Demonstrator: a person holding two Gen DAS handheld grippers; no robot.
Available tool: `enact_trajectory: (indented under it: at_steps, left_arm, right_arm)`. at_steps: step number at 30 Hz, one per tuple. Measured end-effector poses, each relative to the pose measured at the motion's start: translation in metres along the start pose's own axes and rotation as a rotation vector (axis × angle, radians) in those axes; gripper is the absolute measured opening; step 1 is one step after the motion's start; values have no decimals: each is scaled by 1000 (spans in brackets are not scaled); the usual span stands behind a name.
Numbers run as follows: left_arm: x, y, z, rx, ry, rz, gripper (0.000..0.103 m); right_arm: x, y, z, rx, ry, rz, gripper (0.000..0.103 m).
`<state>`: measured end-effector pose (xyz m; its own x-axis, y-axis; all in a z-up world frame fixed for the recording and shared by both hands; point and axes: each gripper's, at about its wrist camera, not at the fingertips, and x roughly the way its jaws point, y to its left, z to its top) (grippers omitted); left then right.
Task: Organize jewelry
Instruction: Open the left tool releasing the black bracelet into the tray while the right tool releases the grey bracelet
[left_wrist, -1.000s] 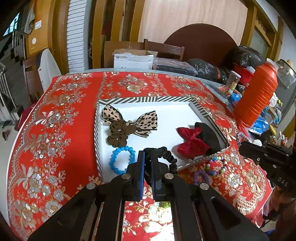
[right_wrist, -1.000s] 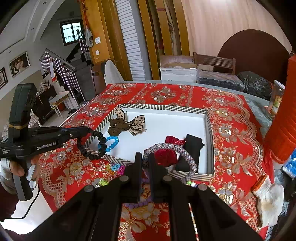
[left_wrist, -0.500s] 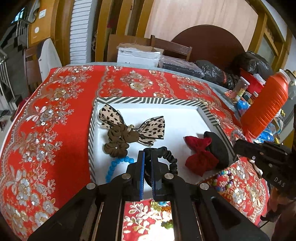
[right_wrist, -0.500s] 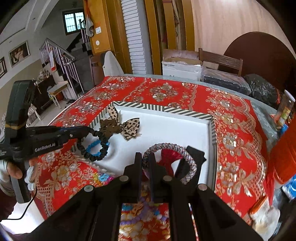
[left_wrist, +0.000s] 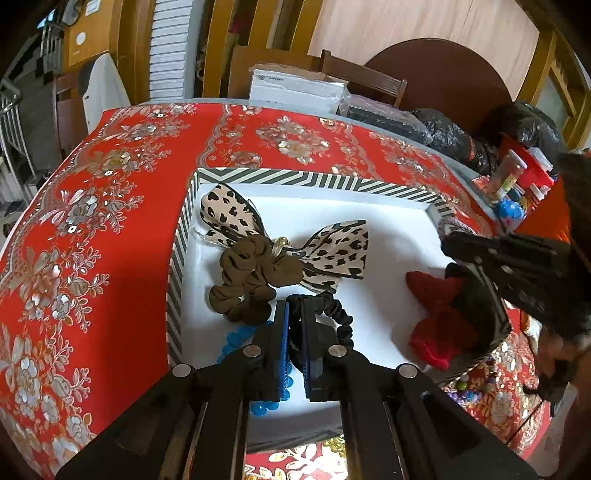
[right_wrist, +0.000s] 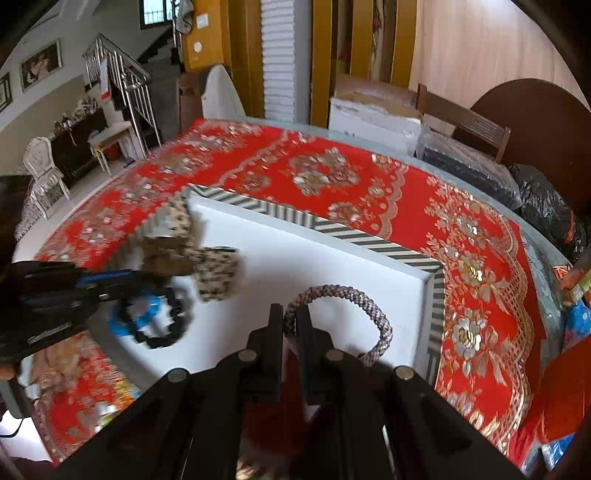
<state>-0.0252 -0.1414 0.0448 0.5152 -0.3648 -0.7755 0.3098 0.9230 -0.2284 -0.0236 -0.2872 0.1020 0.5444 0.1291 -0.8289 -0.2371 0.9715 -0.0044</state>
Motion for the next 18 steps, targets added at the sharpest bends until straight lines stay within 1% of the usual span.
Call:
enact_trajectory:
  at_steps: [6, 10, 14, 15, 16, 17, 18]
  left_arm:
    - [9, -2, -2, 9, 13, 10, 4]
    - [13, -1, -2, 4, 20, 18, 4]
    - [13, -1, -2, 3, 16, 19, 4]
    - [13, -1, -2, 7, 13, 26, 8]
    - [13, -2, -2, 10, 12, 29, 10]
    - [13, -1, -2, 9, 11, 29, 14]
    - [13, 0, -2, 2, 12, 22, 18]
  right_arm:
    - [38, -25, 2, 25, 77, -22, 7]
    - [54, -36, 5, 44, 101, -32, 7]
    - [69, -47, 1, 78, 144, -47, 7]
    - [67, -49, 0, 95, 132, -42, 7]
    - [65, -51, 0, 108, 124, -43, 10]
    - [61, -54, 0, 124, 116, -47, 16]
    - [57, -56, -1, 141, 108, -40, 19]
